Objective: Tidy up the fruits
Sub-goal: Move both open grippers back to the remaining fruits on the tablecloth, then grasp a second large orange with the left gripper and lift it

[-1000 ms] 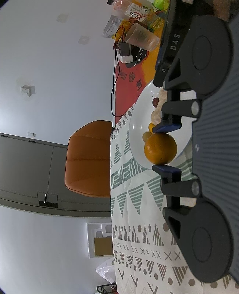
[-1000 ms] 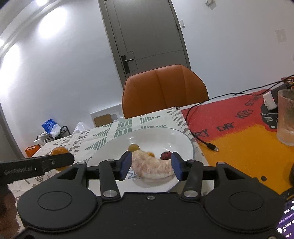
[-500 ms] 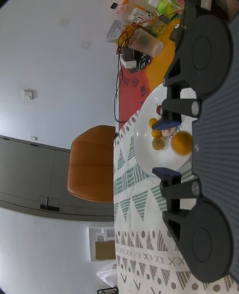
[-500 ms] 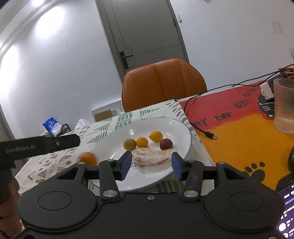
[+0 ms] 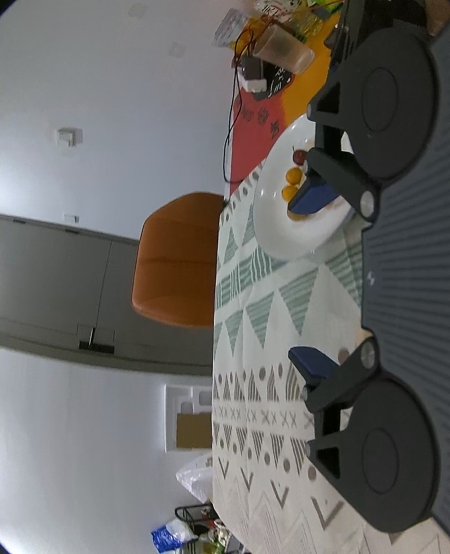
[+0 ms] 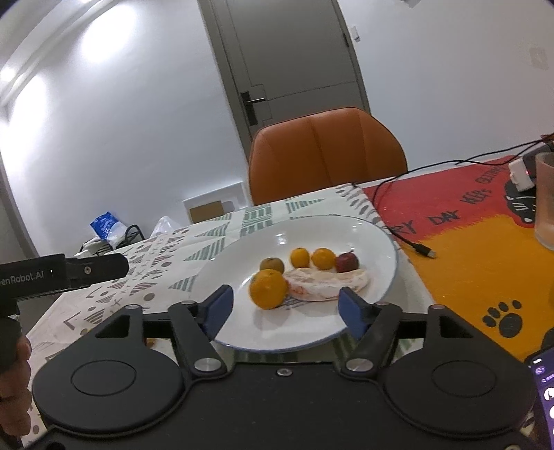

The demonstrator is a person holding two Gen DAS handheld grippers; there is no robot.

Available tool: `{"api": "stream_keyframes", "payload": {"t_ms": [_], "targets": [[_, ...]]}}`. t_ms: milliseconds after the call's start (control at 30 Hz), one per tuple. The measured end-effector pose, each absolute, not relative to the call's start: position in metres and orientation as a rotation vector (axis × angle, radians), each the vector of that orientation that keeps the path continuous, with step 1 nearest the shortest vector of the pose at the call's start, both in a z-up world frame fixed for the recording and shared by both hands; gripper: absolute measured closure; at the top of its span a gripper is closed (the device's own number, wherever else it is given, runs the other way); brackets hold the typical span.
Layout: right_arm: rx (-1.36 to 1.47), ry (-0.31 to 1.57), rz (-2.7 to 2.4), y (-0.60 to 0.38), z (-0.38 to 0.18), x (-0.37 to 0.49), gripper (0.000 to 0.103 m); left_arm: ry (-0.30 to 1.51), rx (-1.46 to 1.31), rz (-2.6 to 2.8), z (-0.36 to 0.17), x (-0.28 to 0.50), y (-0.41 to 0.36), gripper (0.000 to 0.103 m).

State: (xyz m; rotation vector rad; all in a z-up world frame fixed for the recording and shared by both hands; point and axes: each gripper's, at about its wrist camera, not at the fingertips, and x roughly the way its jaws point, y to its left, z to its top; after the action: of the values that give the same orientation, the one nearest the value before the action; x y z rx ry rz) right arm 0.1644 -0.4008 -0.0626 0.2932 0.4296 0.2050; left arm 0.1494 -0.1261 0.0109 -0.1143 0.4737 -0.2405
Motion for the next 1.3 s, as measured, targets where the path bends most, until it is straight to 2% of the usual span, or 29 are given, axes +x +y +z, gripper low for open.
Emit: {"api": "stream_keyframes", "payload": {"t_ms": [267,433,633,1300], "targets": [[0.274,0.416,0.244,-0.380,-0.056,0.162,0.016,0.459,-0.123,-0.176,0.013,0.136,-0.096,0.016],[0.279,0.403,0.265,-0.369,-0.054,0.161,0.000,0.457,-0.115,-0.133,0.011,0.129,-0.082,0.013],[0.269,0.419,0.288,-0.355,-0.055,0.161,0.000,0.463,-0.110,-0.090,0.004,0.122,-0.068,0.010],[0.212,0.454,0.344,-0.324,-0.060,0.158,0.000,0.520,-0.195,-0.105,-0.025,0.115,-0.047,0.010]]}}
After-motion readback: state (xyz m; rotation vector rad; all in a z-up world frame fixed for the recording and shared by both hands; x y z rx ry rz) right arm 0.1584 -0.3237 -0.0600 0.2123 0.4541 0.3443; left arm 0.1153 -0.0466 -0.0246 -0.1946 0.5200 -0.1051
